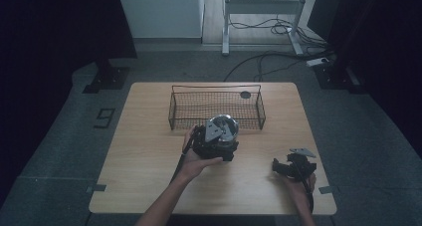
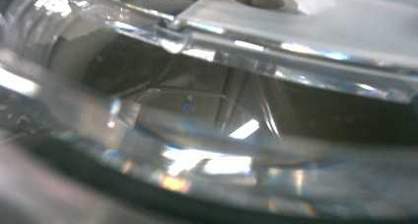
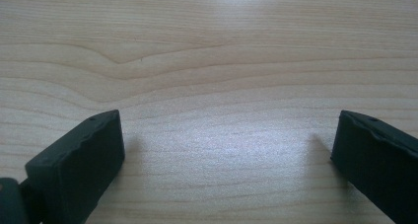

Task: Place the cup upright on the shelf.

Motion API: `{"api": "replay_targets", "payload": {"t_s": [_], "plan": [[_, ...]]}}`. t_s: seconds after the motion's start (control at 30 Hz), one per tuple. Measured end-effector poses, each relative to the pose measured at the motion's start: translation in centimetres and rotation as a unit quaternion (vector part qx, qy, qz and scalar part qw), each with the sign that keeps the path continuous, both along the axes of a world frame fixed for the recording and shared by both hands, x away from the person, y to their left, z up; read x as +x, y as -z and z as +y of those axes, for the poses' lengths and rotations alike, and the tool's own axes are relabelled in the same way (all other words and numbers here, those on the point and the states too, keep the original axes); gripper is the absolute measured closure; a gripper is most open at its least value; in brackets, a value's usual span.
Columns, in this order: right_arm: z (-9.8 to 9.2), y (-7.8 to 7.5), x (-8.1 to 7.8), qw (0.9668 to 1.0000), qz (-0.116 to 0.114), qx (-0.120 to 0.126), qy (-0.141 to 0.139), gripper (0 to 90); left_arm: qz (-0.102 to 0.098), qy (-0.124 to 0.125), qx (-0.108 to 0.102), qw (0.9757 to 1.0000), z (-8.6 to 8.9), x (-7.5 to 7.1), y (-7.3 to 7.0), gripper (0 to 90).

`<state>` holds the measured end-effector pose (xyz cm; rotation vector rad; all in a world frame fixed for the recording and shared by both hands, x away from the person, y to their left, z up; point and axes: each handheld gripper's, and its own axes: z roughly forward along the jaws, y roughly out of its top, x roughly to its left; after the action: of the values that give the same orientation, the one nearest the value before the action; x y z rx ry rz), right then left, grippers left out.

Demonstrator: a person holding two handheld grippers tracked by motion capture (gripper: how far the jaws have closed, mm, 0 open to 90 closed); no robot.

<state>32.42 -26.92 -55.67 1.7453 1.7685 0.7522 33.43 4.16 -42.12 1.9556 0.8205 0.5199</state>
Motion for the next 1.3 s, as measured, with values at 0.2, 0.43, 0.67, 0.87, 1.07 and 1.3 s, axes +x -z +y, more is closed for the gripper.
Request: {"api": "replay_targets", "payload": {"t_s": [0.2, 0.43, 0.67, 0.87, 1.07, 1.3], "plan": [[0.0, 0.0, 0.0, 1.0000, 0.000, 0.000, 0.000, 0.0, 0.001, -0.003, -0.002, 1.0000, 0.1, 0.4, -0.3, 4.1], [0.0, 0.0, 0.0, 1.0000, 0.001, 0.000, 0.000, 0.0, 0.001, -0.004, -0.001, 1.0000, -0.1, 0.6, -0.5, 4.1], [0.0, 0.0, 0.0, 1.0000, 0.001, 0.000, 0.000, 0.0, -0.007, 0.000, 0.003, 1.0000, -0.4, 0.8, -1.2, 4.1], [0.0, 0.0, 0.0, 1.0000, 0.001, -0.001, -0.001, 0.0, -0.009, 0.003, 0.007, 0.9999, -0.6, 1.0, -1.6, 4.1], [0.0, 0.0, 0.0, 1.0000, 0.001, 0.000, 0.000, 0.0, -0.004, 0.001, 0.008, 1.0000, -0.6, 1.3, -1.4, 4.1], [0.0, 0.0, 0.0, 1.0000, 0.001, 0.000, 0.000, 0.0, -0.003, -0.002, 0.009, 1.0000, -0.5, 1.6, -1.3, 4.1]]}}
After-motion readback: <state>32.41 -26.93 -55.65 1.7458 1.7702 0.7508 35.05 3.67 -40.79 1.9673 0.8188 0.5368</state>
